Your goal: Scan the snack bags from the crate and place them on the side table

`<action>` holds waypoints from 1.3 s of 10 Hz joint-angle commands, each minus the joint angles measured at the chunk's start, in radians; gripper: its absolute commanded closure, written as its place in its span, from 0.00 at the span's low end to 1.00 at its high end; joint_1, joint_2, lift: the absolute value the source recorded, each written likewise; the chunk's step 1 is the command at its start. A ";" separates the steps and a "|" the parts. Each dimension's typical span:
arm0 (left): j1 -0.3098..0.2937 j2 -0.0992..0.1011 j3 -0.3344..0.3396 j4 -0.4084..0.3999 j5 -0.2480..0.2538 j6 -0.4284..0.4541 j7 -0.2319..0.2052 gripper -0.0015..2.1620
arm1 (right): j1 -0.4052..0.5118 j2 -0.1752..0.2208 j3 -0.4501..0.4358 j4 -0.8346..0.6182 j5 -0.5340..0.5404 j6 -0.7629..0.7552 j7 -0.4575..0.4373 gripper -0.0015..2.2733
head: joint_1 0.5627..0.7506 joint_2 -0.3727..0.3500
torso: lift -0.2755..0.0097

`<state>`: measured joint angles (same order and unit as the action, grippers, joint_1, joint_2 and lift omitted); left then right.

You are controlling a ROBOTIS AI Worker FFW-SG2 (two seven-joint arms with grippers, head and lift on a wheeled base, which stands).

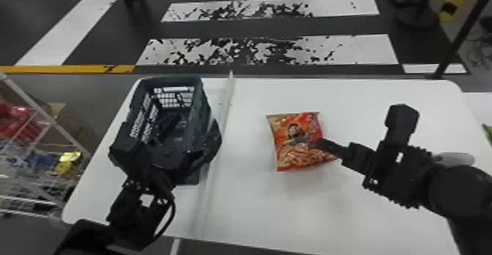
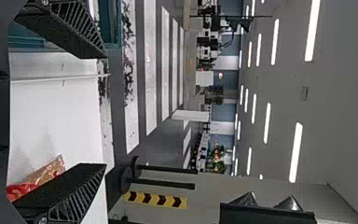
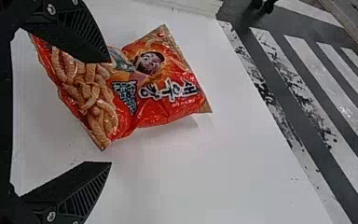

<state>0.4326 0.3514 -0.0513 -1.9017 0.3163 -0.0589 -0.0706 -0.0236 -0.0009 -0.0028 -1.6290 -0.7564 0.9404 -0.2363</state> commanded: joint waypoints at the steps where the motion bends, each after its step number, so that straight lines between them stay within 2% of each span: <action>1: -0.002 0.000 -0.001 0.006 0.000 0.000 -0.002 0.02 | -0.026 0.002 -0.008 0.032 -0.011 0.001 -0.005 0.05 | 0.70 0.74 | 0.79; 10: -0.014 -0.002 -0.012 0.039 0.003 0.000 -0.008 0.02 | -0.096 0.002 -0.014 0.205 -0.001 -0.011 -0.001 0.05 | 0.70 0.72 | 0.79; 13: -0.029 0.001 -0.032 0.055 0.004 0.000 -0.009 0.02 | -0.114 0.002 -0.033 0.253 -0.012 -0.027 0.046 0.10 | 0.70 0.72 | 0.79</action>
<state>0.4056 0.3523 -0.0801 -1.8490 0.3201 -0.0574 -0.0797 -0.1330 0.0000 -0.0290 -1.3863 -0.7664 0.9171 -0.1931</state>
